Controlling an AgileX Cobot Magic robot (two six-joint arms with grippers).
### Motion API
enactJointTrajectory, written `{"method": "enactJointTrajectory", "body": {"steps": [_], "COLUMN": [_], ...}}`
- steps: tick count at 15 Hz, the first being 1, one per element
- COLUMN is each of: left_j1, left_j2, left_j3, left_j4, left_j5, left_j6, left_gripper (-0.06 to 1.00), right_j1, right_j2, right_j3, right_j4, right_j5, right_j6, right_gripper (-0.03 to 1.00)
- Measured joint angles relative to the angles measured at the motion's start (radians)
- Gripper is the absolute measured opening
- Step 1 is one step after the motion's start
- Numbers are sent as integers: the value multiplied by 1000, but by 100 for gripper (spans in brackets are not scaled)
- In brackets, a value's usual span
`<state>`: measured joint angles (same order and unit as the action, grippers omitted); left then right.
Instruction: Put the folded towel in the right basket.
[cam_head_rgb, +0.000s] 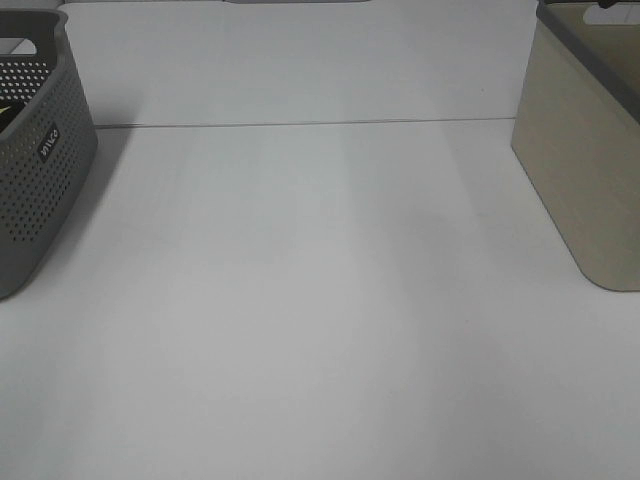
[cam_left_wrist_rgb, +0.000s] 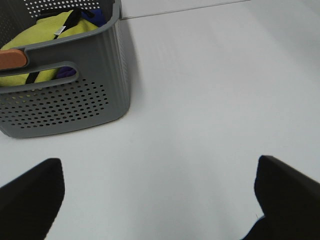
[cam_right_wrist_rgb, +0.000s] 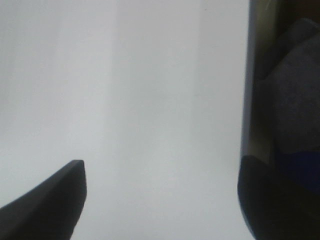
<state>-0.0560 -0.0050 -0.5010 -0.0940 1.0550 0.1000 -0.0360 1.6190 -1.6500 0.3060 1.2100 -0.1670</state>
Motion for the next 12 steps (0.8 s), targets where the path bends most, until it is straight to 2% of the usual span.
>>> {"method": "enactJointTrajectory", "body": {"steps": [3, 5, 8, 12], "left_j1": [0, 0, 0, 0], "left_j2": [0, 0, 0, 0], "left_j3": [0, 0, 0, 0], "left_j4": [0, 0, 0, 0], "left_j5": [0, 0, 0, 0], "left_j6": [0, 0, 0, 0], "left_gripper": [98, 98, 98, 98], "right_j1": [23, 23, 23, 23], "right_j2": [-75, -160, -310, -594], "right_j3": [39, 122, 274, 594], "right_j4": [-39, -98, -127, -132], "right_j5": [6, 6, 6, 8], "right_j6": [33, 58, 89, 103], "right_gripper": [78, 78, 78, 78]}}
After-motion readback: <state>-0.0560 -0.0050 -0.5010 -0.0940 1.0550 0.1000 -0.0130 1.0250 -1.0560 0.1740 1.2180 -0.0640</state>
